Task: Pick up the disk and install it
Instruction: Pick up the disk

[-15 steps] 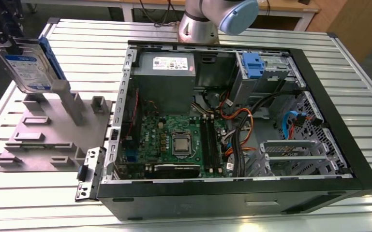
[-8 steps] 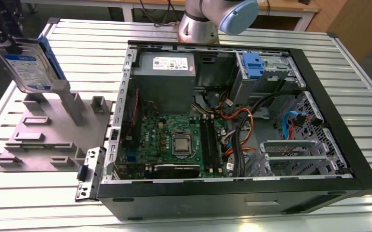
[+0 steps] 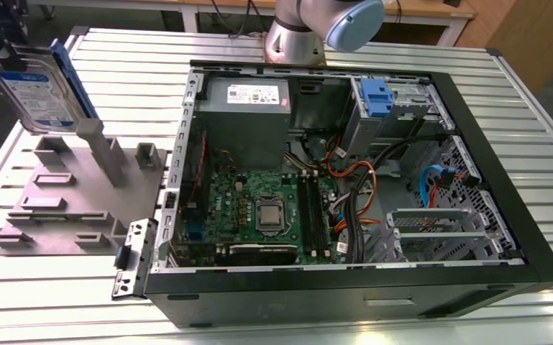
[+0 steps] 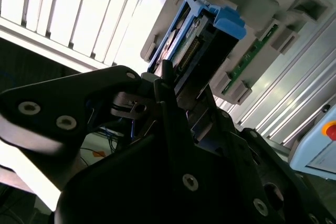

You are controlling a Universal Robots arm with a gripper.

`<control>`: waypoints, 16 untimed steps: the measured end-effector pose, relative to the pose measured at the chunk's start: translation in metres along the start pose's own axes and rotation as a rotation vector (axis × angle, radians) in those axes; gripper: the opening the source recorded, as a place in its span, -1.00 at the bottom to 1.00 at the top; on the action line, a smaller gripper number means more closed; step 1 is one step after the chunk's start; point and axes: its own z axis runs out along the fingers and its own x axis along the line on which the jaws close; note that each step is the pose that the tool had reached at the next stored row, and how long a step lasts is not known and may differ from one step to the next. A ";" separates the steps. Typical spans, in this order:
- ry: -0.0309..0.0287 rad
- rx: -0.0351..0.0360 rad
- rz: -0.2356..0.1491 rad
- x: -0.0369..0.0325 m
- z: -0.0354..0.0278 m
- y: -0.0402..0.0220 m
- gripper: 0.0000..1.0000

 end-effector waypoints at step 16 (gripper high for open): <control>0.0000 -0.0001 0.000 -0.0011 -0.0360 0.0008 -0.30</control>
